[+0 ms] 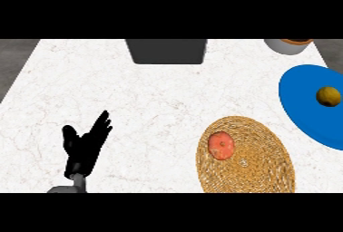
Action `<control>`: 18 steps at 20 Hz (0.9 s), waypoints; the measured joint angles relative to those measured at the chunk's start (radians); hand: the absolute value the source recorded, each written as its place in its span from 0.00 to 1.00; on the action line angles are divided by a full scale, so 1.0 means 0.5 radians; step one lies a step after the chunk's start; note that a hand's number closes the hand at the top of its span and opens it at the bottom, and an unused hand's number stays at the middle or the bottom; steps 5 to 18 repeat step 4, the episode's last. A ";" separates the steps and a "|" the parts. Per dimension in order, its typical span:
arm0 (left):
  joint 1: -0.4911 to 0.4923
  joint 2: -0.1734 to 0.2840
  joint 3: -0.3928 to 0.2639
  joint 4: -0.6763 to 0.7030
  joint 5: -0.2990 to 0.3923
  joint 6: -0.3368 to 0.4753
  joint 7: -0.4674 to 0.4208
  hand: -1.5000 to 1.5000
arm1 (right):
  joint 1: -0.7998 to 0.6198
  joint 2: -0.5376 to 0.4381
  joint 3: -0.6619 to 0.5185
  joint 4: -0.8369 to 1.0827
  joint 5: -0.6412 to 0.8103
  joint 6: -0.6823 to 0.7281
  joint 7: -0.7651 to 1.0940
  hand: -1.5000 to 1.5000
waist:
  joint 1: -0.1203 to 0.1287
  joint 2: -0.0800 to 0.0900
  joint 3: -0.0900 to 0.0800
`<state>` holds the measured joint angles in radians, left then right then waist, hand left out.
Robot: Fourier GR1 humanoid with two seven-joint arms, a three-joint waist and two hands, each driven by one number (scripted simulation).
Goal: Pick the lemon from the placemat and place it in the plate
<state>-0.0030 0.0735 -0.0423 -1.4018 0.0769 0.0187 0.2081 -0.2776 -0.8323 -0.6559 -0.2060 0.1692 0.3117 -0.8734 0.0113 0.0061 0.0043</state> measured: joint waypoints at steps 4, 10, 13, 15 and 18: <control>0.074 0.009 -0.013 -0.050 -0.013 -0.008 -0.006 0.50 | 0.077 -0.002 0.028 0.007 0.010 -0.026 -0.044 0.00 | 0.002 -0.002 0.000; 0.074 0.009 -0.013 -0.050 -0.013 -0.008 -0.006 0.50 | 0.077 -0.002 0.028 0.007 0.010 -0.026 -0.044 0.00 | 0.002 -0.002 0.000; 0.074 0.009 -0.013 -0.050 -0.013 -0.008 -0.006 0.50 | 0.077 -0.002 0.028 0.007 0.010 -0.026 -0.044 0.00 | 0.002 -0.002 0.000; 0.074 0.009 -0.013 -0.050 -0.013 -0.008 -0.006 0.50 | 0.077 -0.002 0.028 0.007 0.010 -0.026 -0.044 0.00 | 0.002 -0.002 0.000; 0.074 0.009 -0.013 -0.050 -0.013 -0.008 -0.006 0.50 | 0.077 -0.002 0.028 0.007 0.010 -0.026 -0.044 0.00 | 0.002 -0.002 0.000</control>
